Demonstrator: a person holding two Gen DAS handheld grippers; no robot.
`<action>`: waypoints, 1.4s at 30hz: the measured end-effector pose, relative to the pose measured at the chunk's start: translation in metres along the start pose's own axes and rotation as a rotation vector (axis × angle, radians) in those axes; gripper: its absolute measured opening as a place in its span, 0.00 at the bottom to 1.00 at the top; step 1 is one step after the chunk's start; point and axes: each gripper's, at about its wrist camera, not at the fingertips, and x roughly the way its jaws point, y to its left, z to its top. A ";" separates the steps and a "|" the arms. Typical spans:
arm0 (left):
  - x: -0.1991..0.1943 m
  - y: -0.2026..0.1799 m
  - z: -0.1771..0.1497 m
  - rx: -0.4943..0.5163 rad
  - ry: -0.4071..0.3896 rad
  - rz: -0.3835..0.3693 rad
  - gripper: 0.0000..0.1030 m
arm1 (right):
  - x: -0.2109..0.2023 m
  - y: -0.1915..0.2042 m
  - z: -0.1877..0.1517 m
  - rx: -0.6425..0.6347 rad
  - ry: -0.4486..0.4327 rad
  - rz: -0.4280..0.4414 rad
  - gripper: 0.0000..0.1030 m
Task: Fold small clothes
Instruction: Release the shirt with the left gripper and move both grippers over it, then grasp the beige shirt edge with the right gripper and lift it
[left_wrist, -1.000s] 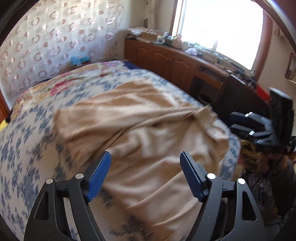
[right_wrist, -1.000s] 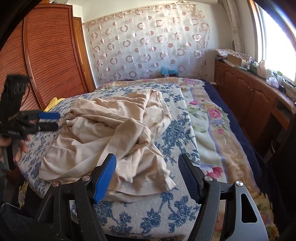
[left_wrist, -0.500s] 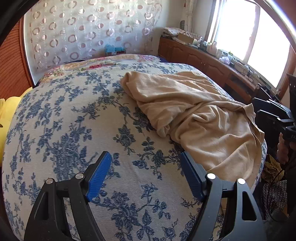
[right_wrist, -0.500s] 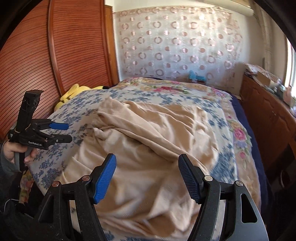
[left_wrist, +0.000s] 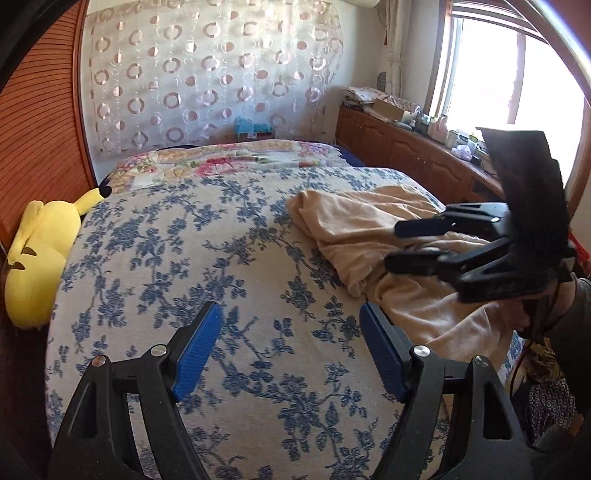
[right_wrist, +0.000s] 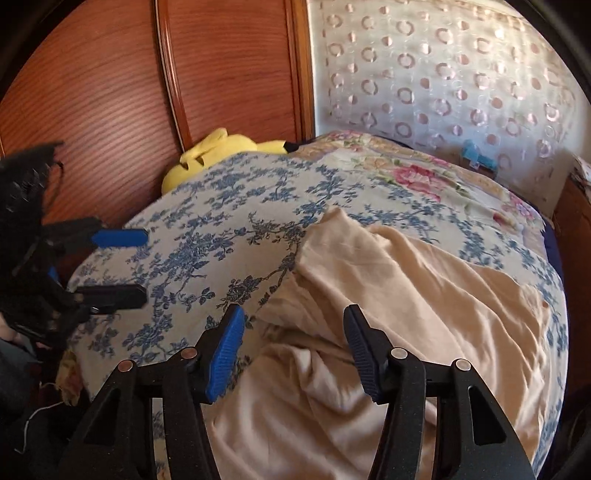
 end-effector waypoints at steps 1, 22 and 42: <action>-0.001 0.003 0.000 -0.005 -0.003 0.001 0.75 | 0.006 0.004 0.003 -0.012 0.015 -0.004 0.56; 0.001 0.002 -0.008 -0.006 0.005 -0.020 0.75 | -0.007 -0.028 0.046 -0.010 -0.010 -0.134 0.06; 0.009 -0.023 -0.008 0.031 0.028 -0.064 0.76 | -0.008 -0.160 0.060 0.279 0.098 -0.461 0.06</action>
